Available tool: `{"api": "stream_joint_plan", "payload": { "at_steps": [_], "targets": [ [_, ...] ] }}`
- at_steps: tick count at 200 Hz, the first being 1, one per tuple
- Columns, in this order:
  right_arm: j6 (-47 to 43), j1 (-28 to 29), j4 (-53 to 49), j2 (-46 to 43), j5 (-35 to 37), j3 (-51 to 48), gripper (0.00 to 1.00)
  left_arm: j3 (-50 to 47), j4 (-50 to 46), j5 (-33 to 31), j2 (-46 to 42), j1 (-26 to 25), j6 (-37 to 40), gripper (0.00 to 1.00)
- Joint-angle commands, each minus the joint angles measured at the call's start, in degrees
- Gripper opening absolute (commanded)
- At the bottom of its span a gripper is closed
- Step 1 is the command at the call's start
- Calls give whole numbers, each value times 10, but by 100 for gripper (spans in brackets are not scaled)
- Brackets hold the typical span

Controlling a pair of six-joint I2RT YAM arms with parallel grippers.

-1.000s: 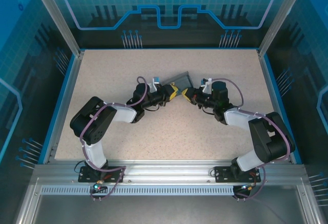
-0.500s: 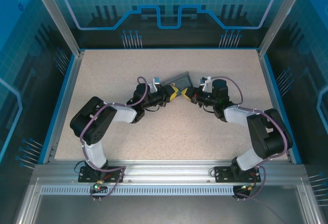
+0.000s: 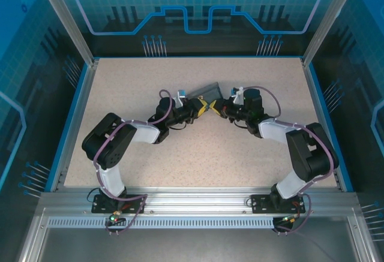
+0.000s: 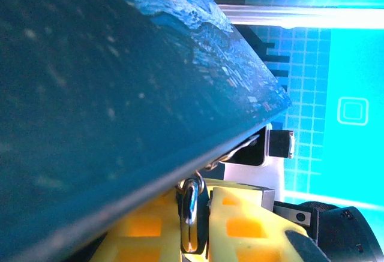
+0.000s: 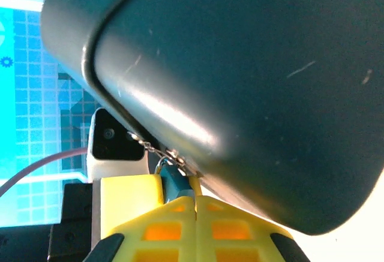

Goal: Unlock the padlock with the key

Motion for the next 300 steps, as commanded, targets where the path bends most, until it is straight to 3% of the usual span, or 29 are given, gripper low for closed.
{"api": "stream_joint_plan", "payload": {
  "at_steps": [1, 75, 137, 217, 261, 300],
  "targets": [
    [9, 38, 9, 29, 42, 40, 0, 25, 71, 90, -4, -37, -2, 0],
    [-12, 43, -40, 45, 31, 78, 0, 24, 76, 86, 7, -43, -2, 0],
    [-21, 32, -52, 37, 24, 76, 0, -18, 63, 22, 0, -34, -14, 0],
    [-40, 16, -78, 12, 11, 58, 28, -29, 13, -9, -12, -13, -7, 0],
    [-63, 5, -102, -15, -1, 38, 58, -22, -6, -10, -15, -10, -1, 0],
    [-152, -12, -217, -97, -3, 21, 70, -17, -24, -10, -21, -5, 9, 0]
  ]
}}
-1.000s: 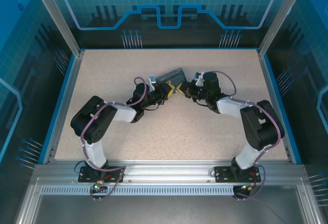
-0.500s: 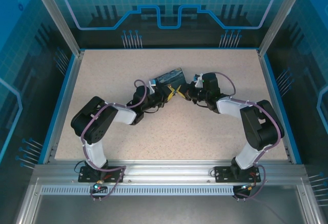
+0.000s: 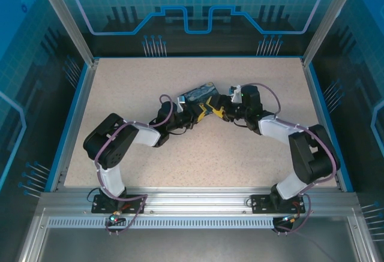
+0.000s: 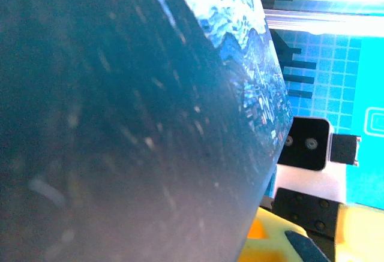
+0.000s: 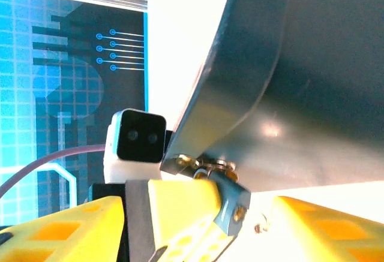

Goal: Unlock the padlock with the key

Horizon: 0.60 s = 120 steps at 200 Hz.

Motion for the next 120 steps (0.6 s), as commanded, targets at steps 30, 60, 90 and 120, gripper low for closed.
{"api": "stream_joint_plan", "payload": {
  "at_steps": [30, 60, 90, 120],
  "targets": [
    [-224, -21, -277, -112, 49, 30, 74, 11, -18, 14, -28, 5, 18, 0],
    [-416, 0, -406, -128, 160, 95, 68, 17, -22, 20, -21, 5, 15, 0],
    [-526, 27, -433, -121, 189, 129, 54, 27, -32, 27, -16, 5, 11, 0],
    [-580, 78, -425, -105, 251, 131, 45, 38, -61, 35, -23, 5, 12, 0]
  ]
}}
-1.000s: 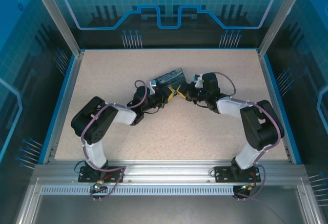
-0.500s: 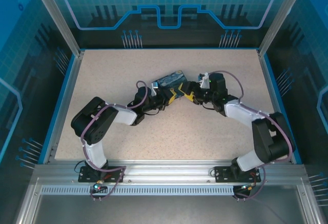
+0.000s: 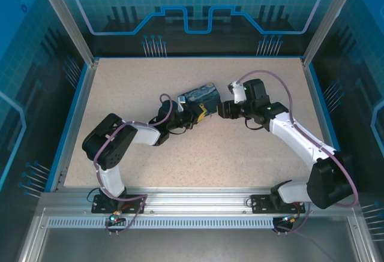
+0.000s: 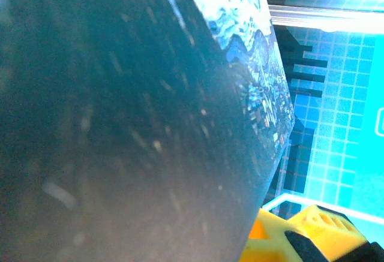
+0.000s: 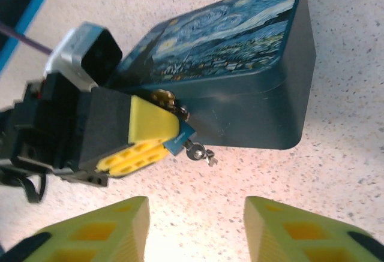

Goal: Unlock the padlock with the key

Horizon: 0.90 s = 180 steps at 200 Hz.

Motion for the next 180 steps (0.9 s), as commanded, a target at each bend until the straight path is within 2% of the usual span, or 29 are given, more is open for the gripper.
{"api": "stream_joint_plan", "payload": {
  "at_steps": [1, 44, 123, 180],
  "targets": [
    [-106, 44, -35, 16, 75, 12, 46, 25, -18, 23, -17, 3, 8, 0],
    [-138, 98, -1, 50, 169, 8, 50, 32, -72, 30, -37, 3, 17, 0],
    [-172, 101, 4, 106, 131, 38, 51, 62, -138, 51, -45, 4, 17, 0],
    [-178, 100, 9, 131, 134, 49, 48, 76, -164, 60, -43, 3, 20, 0]
  ]
}}
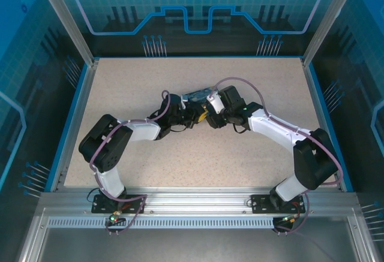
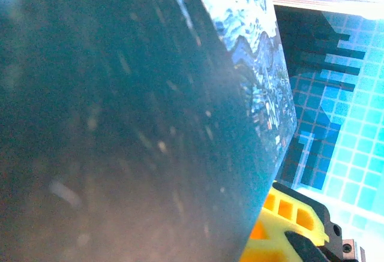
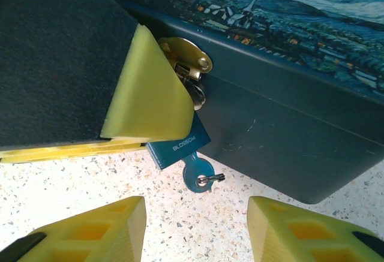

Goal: Unlock the padlock with the key

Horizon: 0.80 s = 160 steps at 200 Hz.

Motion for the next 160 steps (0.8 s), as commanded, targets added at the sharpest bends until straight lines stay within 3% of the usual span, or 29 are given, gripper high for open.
{"api": "stream_joint_plan", "payload": {
  "at_steps": [1, 106, 160],
  "targets": [
    [-12, 5, 8, 15, -7, 23, 48, 21, -10, 24, -21, 1, 6, 0],
    [-15, -5, 24, 32, -6, 19, 41, 30, -23, 33, -17, 3, 8, 0],
    [-7, -12, 36, 26, -32, 18, 22, 31, -26, 35, -18, 3, 9, 0]
  ]
}}
